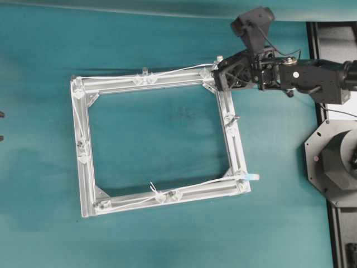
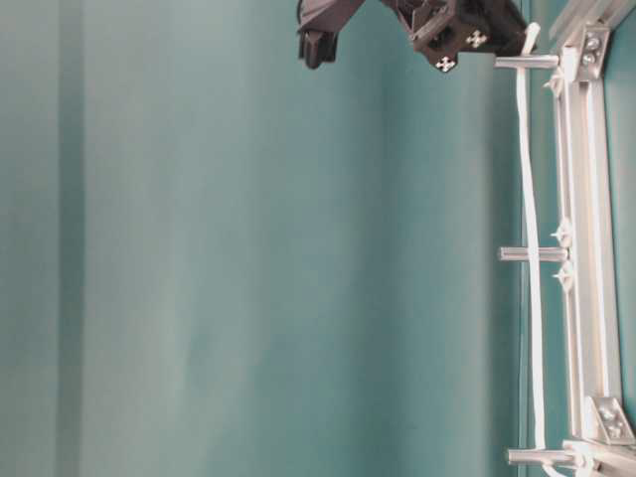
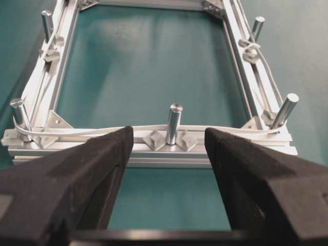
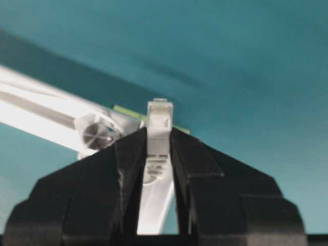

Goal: Move the cable alternately left and right between 8 pins so it hooks onto each one.

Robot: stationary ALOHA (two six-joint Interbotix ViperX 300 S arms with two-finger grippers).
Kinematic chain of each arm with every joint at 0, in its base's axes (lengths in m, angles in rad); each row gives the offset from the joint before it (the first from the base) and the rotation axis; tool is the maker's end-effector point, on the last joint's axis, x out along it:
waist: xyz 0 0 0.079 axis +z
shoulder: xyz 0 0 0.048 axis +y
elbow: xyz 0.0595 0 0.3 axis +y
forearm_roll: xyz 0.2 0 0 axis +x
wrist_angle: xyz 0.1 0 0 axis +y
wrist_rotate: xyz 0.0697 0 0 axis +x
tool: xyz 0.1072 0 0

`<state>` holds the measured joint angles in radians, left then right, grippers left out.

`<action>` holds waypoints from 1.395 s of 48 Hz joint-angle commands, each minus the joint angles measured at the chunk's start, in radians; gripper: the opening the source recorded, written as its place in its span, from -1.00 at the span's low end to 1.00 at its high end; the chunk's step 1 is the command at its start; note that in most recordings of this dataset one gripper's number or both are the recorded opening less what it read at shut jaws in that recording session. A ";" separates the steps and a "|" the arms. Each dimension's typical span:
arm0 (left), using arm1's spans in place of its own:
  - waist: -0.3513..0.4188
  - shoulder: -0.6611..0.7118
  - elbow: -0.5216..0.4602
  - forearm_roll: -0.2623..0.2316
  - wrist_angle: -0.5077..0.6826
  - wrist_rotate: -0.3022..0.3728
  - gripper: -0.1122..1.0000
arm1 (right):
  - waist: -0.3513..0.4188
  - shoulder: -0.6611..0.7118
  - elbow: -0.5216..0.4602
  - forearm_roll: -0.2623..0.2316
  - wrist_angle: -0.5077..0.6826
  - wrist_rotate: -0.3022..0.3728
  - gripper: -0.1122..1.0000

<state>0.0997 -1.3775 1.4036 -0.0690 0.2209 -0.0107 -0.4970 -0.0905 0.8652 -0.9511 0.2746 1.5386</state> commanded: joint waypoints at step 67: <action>-0.003 0.008 -0.009 0.005 -0.005 -0.002 0.46 | 0.186 0.015 -0.098 0.410 0.295 0.236 0.09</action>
<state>0.0997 -1.3775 1.4051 -0.0675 0.2209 -0.0107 -0.3482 -0.0460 0.7731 -0.5645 0.5614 1.7794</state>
